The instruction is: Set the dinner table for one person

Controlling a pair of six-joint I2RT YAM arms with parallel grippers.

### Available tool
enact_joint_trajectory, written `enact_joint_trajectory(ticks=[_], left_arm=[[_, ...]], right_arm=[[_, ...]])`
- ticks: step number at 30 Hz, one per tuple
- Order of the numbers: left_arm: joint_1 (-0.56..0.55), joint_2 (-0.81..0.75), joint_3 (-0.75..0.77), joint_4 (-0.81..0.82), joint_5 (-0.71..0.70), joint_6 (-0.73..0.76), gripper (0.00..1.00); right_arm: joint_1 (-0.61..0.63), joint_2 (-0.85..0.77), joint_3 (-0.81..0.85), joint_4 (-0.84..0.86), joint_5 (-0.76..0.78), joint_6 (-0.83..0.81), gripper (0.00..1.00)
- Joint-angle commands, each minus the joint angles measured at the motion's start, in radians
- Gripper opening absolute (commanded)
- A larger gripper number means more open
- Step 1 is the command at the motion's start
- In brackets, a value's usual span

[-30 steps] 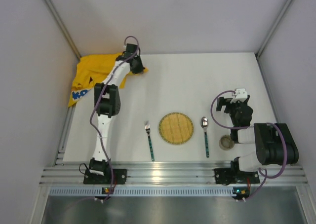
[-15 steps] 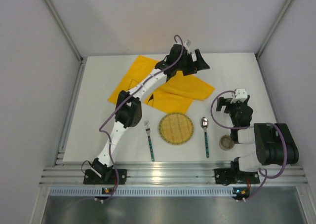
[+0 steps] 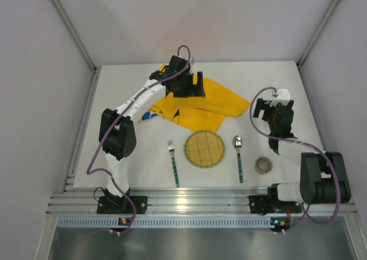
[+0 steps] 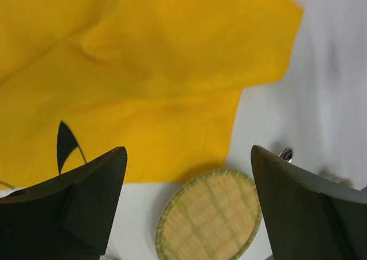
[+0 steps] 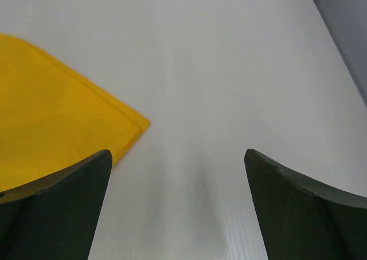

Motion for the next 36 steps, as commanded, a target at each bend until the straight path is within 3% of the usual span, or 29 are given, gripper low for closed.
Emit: enact_joint_trajectory(ticks=[1, 2, 5, 7, 9, 11, 12, 13, 15, 16, 17, 22, 31, 36], left_arm=[[-0.017, -0.11, -0.201, -0.057, -0.009, 0.09, 0.94], [-0.017, -0.136, -0.245, -0.043, 0.011, 0.085, 0.93], [-0.021, -0.219, -0.398, -0.013, 0.078, 0.07, 0.91], [-0.027, -0.257, -0.498, -0.012, 0.118, 0.067, 0.88], [-0.034, -0.289, -0.573, -0.018, 0.144, 0.065, 0.83], [-0.047, -0.329, -0.626, 0.013, 0.166, 0.052, 0.81], [-0.05, -0.338, -0.668, 0.043, 0.169, 0.042, 0.81], [-0.057, -0.349, -0.682, 0.055, 0.172, 0.024, 0.8], [-0.063, -0.364, -0.701, 0.054, 0.165, 0.01, 0.76], [-0.069, -0.374, -0.704, 0.051, 0.154, 0.001, 0.75], [-0.07, -0.398, -0.712, 0.05, 0.143, -0.004, 0.75], [-0.069, -0.484, -0.764, 0.039, 0.082, -0.025, 0.75], [-0.069, -0.616, -0.844, 0.0, 0.022, -0.039, 0.72], [-0.069, -0.676, -0.891, -0.001, -0.007, -0.054, 0.71]], right_arm=[[0.029, -0.094, 0.342, -0.492, 0.003, 0.138, 1.0], [0.038, -0.086, 0.403, -0.562, -0.072, 0.161, 1.0], [0.127, -0.069, 0.572, -0.734, -0.111, 0.216, 1.0], [0.151, -0.046, 0.697, -0.893, -0.153, 0.355, 1.0], [0.107, 0.013, 0.701, -0.835, -0.502, 0.625, 1.0], [0.078, 0.081, 0.611, -0.562, -0.796, 0.811, 1.0], [0.082, 0.16, 0.573, -0.467, -0.844, 0.915, 1.0], [0.098, 0.194, 0.585, -0.479, -0.856, 0.921, 1.0], [0.124, 0.248, 0.656, -0.666, -0.772, 0.765, 1.0], [0.154, 0.265, 0.759, -0.895, -0.722, 0.708, 1.0], [0.167, 0.305, 0.808, -0.985, -0.636, 0.631, 1.0], [0.222, 0.423, 0.967, -1.303, -0.53, 0.58, 1.0], [0.239, 0.488, 0.899, -1.418, -0.401, 0.588, 1.0], [0.246, 0.523, 0.893, -1.402, -0.416, 0.574, 0.99]])
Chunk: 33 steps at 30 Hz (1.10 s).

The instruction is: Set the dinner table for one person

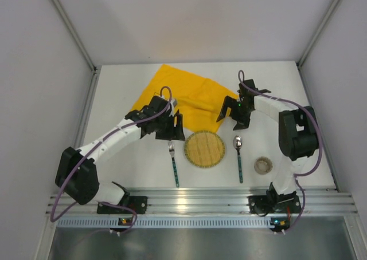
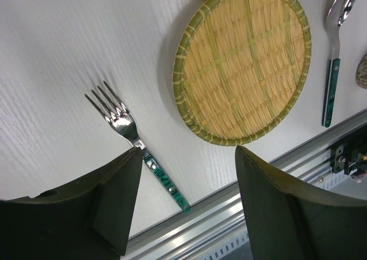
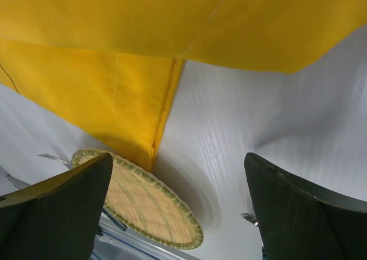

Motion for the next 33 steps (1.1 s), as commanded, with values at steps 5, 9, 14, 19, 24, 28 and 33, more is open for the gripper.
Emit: enact_joint_trajectory(ticks=[5, 9, 14, 19, 24, 28, 33], left_arm=[[0.0, -0.051, -0.043, -0.006, -0.034, -0.02, 0.69], [0.0, -0.04, -0.038, -0.01, -0.037, -0.02, 0.68], [0.0, -0.039, -0.03, -0.024, -0.038, -0.022, 0.65], [0.002, -0.045, -0.026, -0.047, -0.057, -0.011, 0.65], [0.0, -0.039, -0.013, -0.053, -0.054, -0.005, 0.65], [0.002, -0.019, 0.016, -0.059, -0.047, 0.006, 0.64], [0.0, 0.03, 0.048, -0.038, -0.02, 0.021, 0.62]], right_arm=[[0.049, 0.098, 0.047, 0.036, -0.008, 0.001, 0.91], [0.072, 0.145, 0.087, 0.071, -0.011, 0.017, 0.84], [0.077, 0.21, 0.144, 0.082, -0.028, 0.024, 0.55], [0.066, 0.274, 0.249, 0.048, -0.031, 0.004, 0.0], [-0.022, 0.251, 0.289, -0.027, -0.002, -0.055, 0.0], [-0.197, 0.181, 0.268, -0.101, 0.054, -0.122, 0.0], [-0.343, 0.098, 0.199, -0.197, 0.101, -0.228, 0.0]])
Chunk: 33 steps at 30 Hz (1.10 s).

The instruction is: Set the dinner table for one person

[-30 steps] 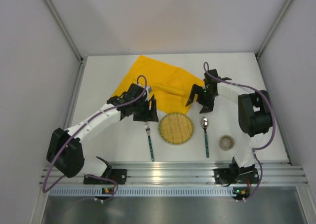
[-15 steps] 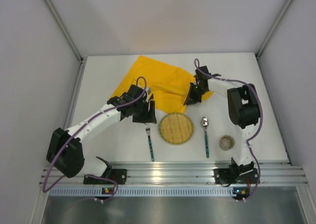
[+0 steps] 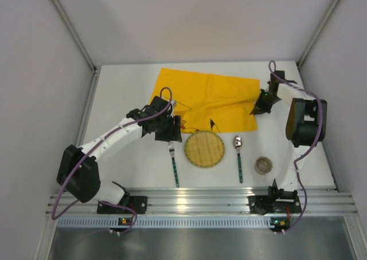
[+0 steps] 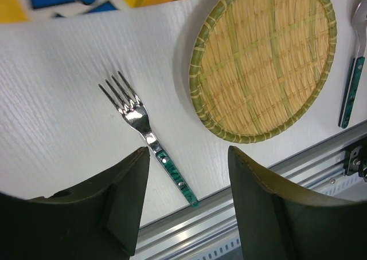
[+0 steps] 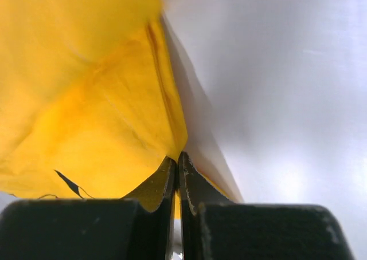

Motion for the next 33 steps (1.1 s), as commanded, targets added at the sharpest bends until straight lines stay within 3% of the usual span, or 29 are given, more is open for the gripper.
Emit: enact_joint_trajectory(ticks=[1, 8, 13, 16, 17, 18, 22, 25, 29, 33], left_arm=[[0.002, 0.035, 0.053, 0.021, 0.038, 0.028, 0.62], [0.0, 0.161, 0.162, 0.029, 0.037, 0.056, 0.58], [0.019, 0.279, 0.272, 0.026, -0.051, 0.066, 0.55], [0.061, 0.368, 0.416, 0.014, -0.09, 0.075, 0.5], [0.075, 0.389, 0.448, 0.009, -0.104, 0.075, 0.49], [0.107, 0.409, 0.478, 0.007, -0.12, 0.082, 0.48], [0.186, 0.523, 0.587, 0.032, -0.117, 0.095, 0.47], [0.227, 0.618, 0.649, 0.066, -0.086, 0.085, 0.45], [0.238, 0.718, 0.702, 0.105, -0.057, 0.054, 0.43], [0.247, 0.767, 0.717, 0.156, -0.054, 0.01, 0.43]], right_arm=[[-0.089, -0.123, -0.065, -0.104, 0.068, -0.103, 0.0], [-0.094, -0.152, -0.201, -0.094, -0.006, -0.168, 0.0], [-0.095, -0.173, -0.24, -0.108, 0.066, -0.188, 0.02], [-0.095, -0.205, -0.206, -0.13, 0.133, -0.177, 0.38], [-0.094, -0.225, -0.191, -0.137, 0.169, -0.172, 0.74], [-0.092, -0.238, -0.154, -0.149, 0.184, -0.168, 0.99], [-0.069, -0.281, -0.048, -0.157, 0.219, -0.143, 1.0], [-0.051, -0.264, 0.03, -0.122, 0.165, -0.134, 1.0], [-0.051, -0.094, 0.194, -0.084, -0.077, -0.139, 1.0], [-0.046, 0.052, 0.291, -0.061, -0.155, -0.094, 0.98]])
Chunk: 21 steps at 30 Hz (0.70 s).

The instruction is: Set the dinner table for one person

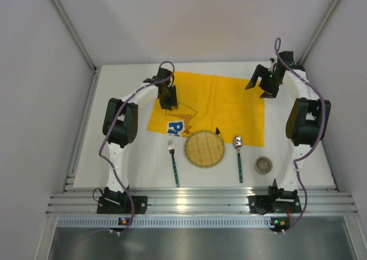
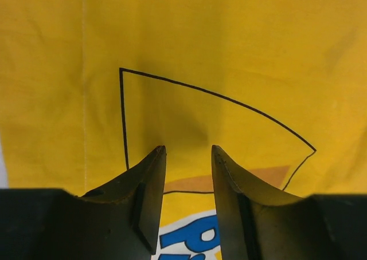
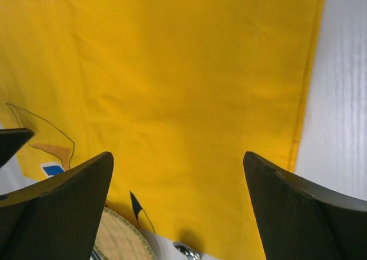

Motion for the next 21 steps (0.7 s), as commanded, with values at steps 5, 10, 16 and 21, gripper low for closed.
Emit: enact_joint_trajectory(ticks=[5, 10, 16, 21], left_arm=[[0.027, 0.066, 0.1, 0.008, -0.024, -0.038, 0.41], [0.067, 0.051, 0.053, -0.079, -0.081, -0.046, 0.32], [0.088, -0.049, -0.167, -0.055, -0.13, -0.086, 0.3], [0.088, -0.087, -0.282, -0.029, -0.153, -0.124, 0.29]], right_arm=[[0.022, 0.265, 0.158, 0.044, -0.147, 0.106, 0.34], [0.045, 0.381, 0.244, 0.04, -0.135, 0.148, 0.0], [0.068, 0.47, 0.353, 0.023, -0.149, 0.173, 0.0], [0.071, 0.508, 0.399, -0.009, -0.124, 0.165, 0.0]])
